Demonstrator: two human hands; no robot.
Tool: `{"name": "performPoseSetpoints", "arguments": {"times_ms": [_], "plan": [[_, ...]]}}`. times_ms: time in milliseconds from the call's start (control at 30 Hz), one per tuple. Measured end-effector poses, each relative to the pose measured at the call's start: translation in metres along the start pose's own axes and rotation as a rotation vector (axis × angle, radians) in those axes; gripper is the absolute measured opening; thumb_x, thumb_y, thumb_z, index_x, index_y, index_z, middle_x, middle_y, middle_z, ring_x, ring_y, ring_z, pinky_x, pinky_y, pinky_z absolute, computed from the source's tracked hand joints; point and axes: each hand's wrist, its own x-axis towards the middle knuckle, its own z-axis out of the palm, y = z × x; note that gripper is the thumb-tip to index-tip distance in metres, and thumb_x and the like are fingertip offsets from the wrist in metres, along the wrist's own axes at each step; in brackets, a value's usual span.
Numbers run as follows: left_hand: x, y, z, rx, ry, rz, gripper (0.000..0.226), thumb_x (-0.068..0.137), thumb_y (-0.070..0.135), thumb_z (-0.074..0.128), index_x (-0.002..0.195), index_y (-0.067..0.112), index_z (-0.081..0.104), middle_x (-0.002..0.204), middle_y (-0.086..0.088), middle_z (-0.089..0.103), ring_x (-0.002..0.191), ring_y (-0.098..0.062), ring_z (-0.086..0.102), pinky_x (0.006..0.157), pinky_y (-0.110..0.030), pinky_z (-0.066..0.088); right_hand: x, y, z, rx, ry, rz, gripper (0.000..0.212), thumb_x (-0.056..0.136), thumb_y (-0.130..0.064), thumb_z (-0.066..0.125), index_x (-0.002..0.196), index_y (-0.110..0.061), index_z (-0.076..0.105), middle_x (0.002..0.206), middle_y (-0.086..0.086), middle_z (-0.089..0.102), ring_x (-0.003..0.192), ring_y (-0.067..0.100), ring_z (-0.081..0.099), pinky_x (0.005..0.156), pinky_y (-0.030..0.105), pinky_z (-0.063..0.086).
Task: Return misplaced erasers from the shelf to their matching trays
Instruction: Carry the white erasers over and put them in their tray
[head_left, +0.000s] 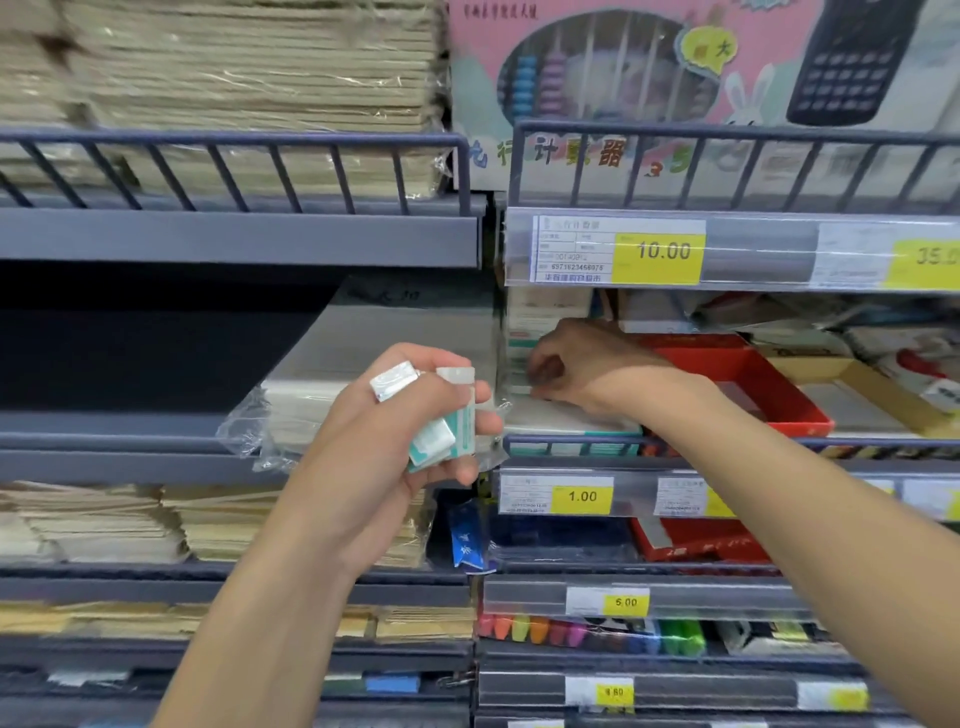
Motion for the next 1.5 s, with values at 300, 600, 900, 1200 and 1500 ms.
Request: {"name": "performPoseSetpoints", "arguments": {"times_ms": [300,600,900,1200,1500], "plan": [[0.003,-0.002,0.009,0.019,-0.025,-0.032,0.007,0.079,0.018,0.071,0.082,0.025,0.069,0.087,-0.026,0.075,0.072,-0.031,0.065,0.051,-0.03,0.052,-0.033,-0.011,-0.023,0.282,0.113,-0.041,0.014,0.087,-0.044,0.071,0.097,-0.033,0.072,0.085,-0.021,0.068,0.087,0.002,0.065,0.073,0.011,0.045],[0.007,-0.009,0.029,0.021,-0.037,0.035,0.015,0.082,0.019,0.074,0.075,0.022,0.061,0.079,-0.006,0.068,0.068,-0.015,0.064,0.05,-0.027,0.05,-0.097,-0.05,-0.02,1.034,0.139,-0.173,0.018,0.085,-0.018,0.079,0.101,-0.011,0.073,0.094,0.01,0.074,0.08,0.024,0.068,0.076,0.034,0.059],[0.008,-0.01,0.031,0.02,0.045,0.014,0.016,0.076,0.014,0.075,0.079,0.024,0.064,0.068,-0.004,0.061,0.061,-0.014,0.061,0.04,-0.024,0.039,-0.087,-0.022,-0.029,1.525,0.073,-0.062,0.019,0.099,-0.001,0.055,0.112,0.011,0.06,0.103,0.028,0.069,0.086,0.039,0.07,0.067,0.031,0.058],[0.01,-0.008,0.027,0.029,0.092,-0.039,0.034,0.071,0.023,0.086,0.064,0.025,0.053,0.066,-0.002,0.046,0.056,-0.013,0.043,0.036,-0.02,0.027,-0.046,0.018,-0.039,0.537,0.139,0.13,0.011,0.097,-0.025,0.062,0.102,-0.026,0.072,0.105,-0.004,0.073,0.072,0.006,0.062,0.064,0.014,0.047],[0.011,-0.007,0.023,-0.018,0.095,-0.059,0.035,0.089,0.007,0.074,0.064,0.025,0.056,0.063,0.004,0.051,0.055,-0.011,0.047,0.036,-0.022,0.029,-0.03,0.009,-0.045,-0.097,-0.183,0.024,0.036,0.091,-0.031,0.067,0.127,-0.029,0.066,0.121,-0.006,0.059,0.098,0.014,0.053,0.078,0.019,0.036]]}}
